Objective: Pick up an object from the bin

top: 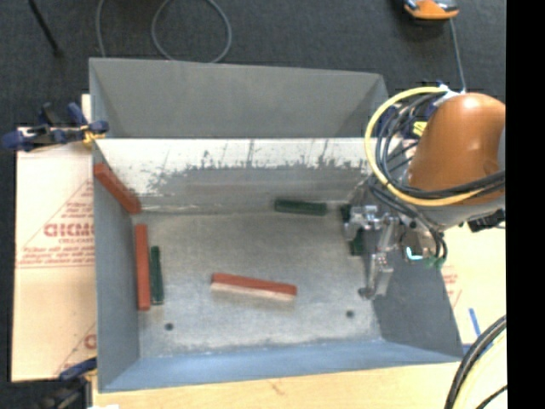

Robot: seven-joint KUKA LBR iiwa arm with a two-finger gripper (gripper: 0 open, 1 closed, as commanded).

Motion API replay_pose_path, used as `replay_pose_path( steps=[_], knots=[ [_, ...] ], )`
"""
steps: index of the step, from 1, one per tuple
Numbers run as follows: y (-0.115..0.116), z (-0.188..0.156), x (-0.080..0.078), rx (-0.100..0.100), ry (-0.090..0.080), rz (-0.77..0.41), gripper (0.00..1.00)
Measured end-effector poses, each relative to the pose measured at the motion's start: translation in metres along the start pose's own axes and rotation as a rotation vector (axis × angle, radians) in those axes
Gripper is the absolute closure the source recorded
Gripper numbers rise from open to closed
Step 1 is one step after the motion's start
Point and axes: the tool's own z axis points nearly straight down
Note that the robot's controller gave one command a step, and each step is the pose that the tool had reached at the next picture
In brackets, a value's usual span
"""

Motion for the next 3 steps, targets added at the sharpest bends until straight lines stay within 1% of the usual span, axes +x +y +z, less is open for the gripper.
replay_pose_path(
  steps=[1, 2, 3],
  knots=[
    [0.118, 0.115, -0.008, -0.004, -0.001, -0.065, 0.0],
    [0.123, 0.139, -0.019, 0.0, -0.005, -0.088, 0.0],
    [0.122, 0.138, -0.019, 0.001, -0.006, -0.091, 1.0]
  ],
)
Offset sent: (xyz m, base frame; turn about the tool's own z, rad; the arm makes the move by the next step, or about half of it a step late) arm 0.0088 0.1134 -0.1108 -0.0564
